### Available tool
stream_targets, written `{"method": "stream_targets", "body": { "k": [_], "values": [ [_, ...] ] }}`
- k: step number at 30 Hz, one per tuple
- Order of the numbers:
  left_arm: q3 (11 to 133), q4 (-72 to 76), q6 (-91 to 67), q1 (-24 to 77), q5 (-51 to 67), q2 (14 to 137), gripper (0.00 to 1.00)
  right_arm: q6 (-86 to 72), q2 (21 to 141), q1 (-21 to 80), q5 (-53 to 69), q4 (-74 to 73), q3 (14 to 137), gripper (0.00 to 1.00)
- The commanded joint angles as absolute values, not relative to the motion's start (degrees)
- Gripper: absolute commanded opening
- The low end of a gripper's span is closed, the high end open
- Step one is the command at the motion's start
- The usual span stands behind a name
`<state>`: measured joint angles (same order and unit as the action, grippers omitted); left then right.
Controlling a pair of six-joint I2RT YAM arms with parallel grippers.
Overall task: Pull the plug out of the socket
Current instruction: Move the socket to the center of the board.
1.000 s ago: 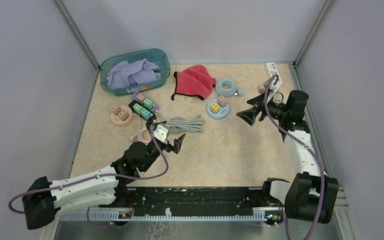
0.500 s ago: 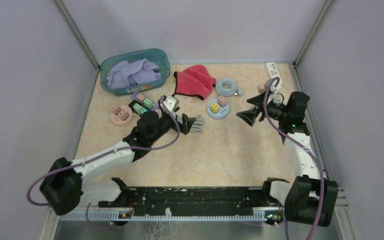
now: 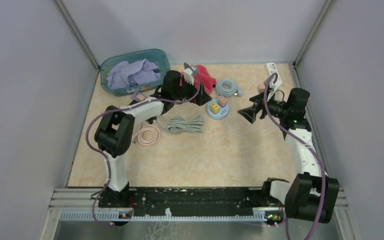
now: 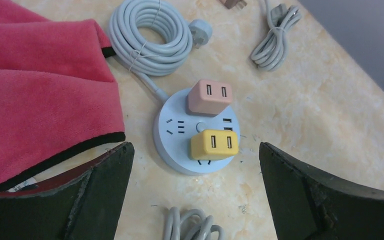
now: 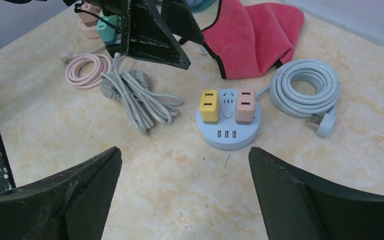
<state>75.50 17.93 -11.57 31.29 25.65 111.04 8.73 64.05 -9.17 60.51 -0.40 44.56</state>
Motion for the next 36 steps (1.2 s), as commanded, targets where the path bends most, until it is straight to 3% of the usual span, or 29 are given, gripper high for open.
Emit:
{"method": "stream_targets", "body": {
  "k": [1,8,20,36],
  "values": [
    [82.2,10.7,-5.3,33.1,22.3,112.8,1.00,11.6,64.8,-9.9,59.6,-1.8,48.1,0.98],
    [83.4,7.6,3.6,37.7,13.2,114.4,1.00,12.1,65.4,-14.0,60.6,-3.2,48.7,0.98],
    [81.2,10.8,5.5,43.3,0.9,118.0,0.92,13.0,69.8,-15.8,62.3,-4.5,49.3,0.98],
    [86.1,5.8,5.7,43.3,3.6,122.4,0.72,12.7,69.6,-15.8,63.0,-3.1,48.3,0.98]
  ]
}}
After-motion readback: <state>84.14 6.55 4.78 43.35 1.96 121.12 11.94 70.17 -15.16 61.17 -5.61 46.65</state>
